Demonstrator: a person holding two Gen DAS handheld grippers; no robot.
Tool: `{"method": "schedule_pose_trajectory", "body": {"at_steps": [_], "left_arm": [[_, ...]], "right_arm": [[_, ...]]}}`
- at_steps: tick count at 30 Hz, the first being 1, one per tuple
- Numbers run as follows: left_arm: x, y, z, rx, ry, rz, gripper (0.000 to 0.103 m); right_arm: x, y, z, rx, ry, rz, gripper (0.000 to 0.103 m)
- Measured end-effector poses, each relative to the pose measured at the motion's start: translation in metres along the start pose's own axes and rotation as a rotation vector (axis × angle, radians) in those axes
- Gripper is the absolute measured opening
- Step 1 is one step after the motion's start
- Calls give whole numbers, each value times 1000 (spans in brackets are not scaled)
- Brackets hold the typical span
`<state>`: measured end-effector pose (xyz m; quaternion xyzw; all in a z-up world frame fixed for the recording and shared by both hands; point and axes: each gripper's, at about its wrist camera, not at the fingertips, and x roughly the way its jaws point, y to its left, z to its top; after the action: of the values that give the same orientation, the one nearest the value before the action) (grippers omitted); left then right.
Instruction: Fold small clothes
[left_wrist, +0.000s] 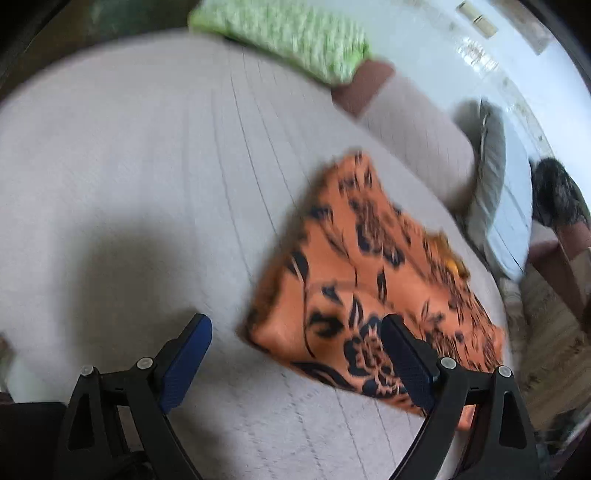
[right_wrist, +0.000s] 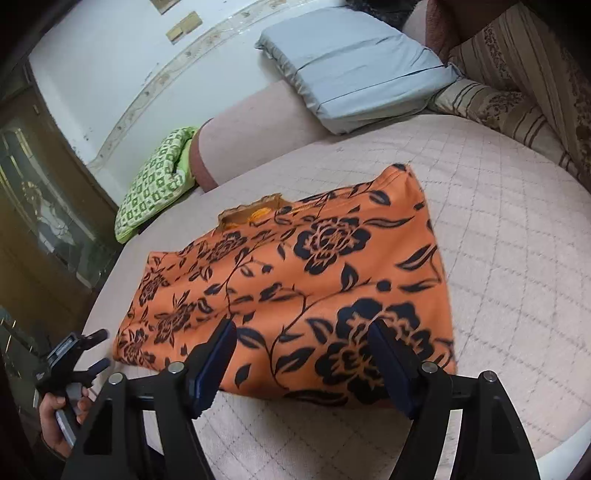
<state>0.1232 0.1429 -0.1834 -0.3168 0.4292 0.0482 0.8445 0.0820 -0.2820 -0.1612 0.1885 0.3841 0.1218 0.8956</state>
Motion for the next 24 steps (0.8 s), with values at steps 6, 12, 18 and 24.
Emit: {"method": "schedule_pose_trajectory", "body": {"at_steps": [6, 12, 18, 24], "left_arm": [[-23, -27, -4, 151, -80, 91, 13], [-3, -33, 2, 102, 41, 135, 66], [4, -72, 62, 227, -105, 86, 101], [97, -58, 84, 176, 186, 61, 12]], "right_arm": [[4, -13, -7, 25, 7, 23, 77], [8, -30, -5, 108, -6, 71, 77], [12, -37, -1, 151, -15, 119, 77], [16, -40, 1, 163, -12, 148, 77]]}}
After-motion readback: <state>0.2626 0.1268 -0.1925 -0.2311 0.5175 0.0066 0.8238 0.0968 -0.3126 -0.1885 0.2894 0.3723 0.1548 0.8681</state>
